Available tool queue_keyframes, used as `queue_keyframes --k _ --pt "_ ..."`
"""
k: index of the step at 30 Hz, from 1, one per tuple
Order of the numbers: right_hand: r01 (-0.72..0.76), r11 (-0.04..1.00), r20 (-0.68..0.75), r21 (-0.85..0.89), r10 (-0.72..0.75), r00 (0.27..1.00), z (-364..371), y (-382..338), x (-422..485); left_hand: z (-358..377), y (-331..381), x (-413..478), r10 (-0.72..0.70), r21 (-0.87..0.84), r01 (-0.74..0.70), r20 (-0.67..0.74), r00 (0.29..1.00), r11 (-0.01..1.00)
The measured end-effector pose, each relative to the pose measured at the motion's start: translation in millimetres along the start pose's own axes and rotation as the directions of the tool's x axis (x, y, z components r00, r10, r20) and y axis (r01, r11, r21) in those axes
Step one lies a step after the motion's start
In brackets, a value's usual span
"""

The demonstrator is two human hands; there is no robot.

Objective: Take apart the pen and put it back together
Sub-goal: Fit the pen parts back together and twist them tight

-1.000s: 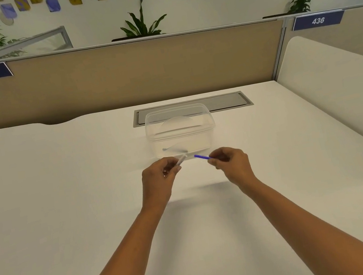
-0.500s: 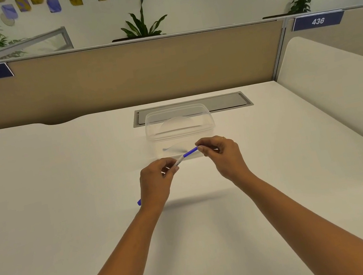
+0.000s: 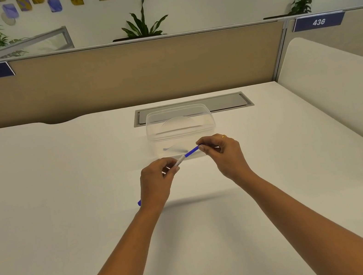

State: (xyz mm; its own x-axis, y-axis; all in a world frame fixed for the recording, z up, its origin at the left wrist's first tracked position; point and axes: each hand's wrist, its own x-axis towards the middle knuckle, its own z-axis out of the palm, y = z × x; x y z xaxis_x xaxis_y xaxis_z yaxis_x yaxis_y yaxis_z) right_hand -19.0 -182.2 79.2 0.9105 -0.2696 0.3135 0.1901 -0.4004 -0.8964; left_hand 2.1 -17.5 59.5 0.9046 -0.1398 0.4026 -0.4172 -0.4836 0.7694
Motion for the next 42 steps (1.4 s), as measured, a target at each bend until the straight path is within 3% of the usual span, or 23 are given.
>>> queue_keyframes --k 15,23,42 --pt "0.012 1.000 0.009 -0.016 -0.012 1.000 -1.5 -3.2 -2.4 0.5 1.9 -1.3 -0.032 -0.037 0.033 0.009 0.999 0.999" --pt "0.084 0.992 0.106 -0.096 -0.074 0.992 -2.2 -3.1 0.4 -0.3 0.4 -1.5 0.002 -0.002 -0.001 0.046 0.999 1.000" --pt "0.000 0.989 0.245 -0.150 0.037 0.969 -7.3 -5.9 4.4 -2.4 -1.4 -2.3 0.099 0.049 -0.100 0.028 0.995 0.994"
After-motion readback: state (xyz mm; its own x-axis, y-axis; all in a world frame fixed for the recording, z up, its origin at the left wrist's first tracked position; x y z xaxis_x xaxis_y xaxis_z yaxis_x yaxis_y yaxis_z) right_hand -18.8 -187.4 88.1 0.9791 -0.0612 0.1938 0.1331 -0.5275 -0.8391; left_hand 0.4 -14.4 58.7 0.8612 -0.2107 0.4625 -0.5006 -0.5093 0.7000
